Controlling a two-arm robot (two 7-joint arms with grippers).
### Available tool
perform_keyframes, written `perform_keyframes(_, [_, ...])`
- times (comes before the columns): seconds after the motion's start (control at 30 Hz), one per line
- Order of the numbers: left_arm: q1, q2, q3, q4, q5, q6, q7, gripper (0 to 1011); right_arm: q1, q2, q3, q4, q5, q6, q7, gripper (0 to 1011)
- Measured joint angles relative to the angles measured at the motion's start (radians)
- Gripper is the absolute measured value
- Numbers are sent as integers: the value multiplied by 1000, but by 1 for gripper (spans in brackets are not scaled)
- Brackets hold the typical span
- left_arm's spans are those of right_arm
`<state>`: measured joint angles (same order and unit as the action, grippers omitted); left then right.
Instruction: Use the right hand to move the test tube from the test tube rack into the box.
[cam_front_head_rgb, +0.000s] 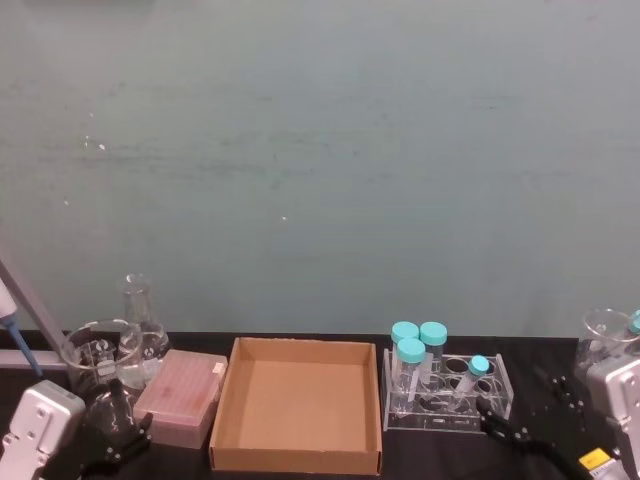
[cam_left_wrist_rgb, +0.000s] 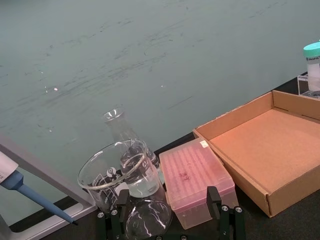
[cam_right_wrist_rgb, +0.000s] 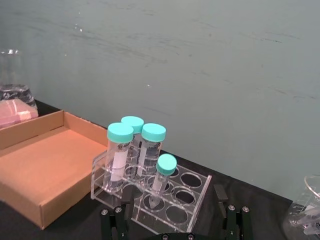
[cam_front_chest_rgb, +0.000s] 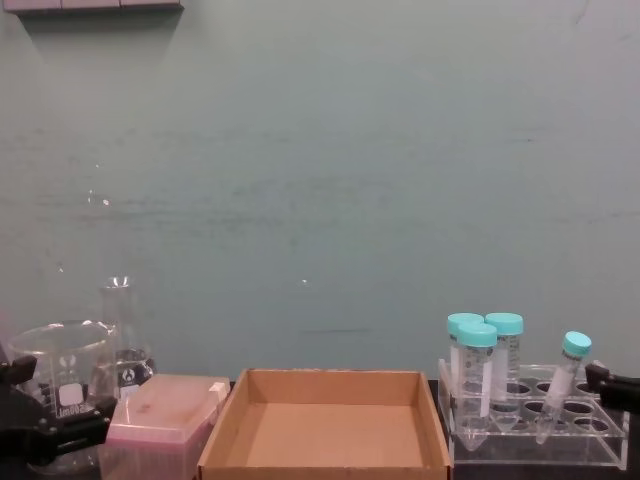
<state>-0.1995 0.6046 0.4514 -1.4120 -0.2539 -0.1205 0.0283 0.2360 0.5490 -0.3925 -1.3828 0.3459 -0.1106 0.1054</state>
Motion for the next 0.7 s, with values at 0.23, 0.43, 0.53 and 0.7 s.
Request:
perform_keyframes(0.23, [0,0,0,0,0,0,0,1000,36,-44,6,40,-2,14,14,1000])
perform_keyframes(0.43, [0,0,0,0,0,0,0,1000,68,-82,9,88,-13,10,26,1000])
perform_keyframes(0.53, [0,0,0,0,0,0,0,1000,86,-102,9,117,-21,4,31,1000])
perform_keyframes(0.7, [0,0,0,0,0,0,0,1000,113,-129,11,158,-36,-5,40,1000])
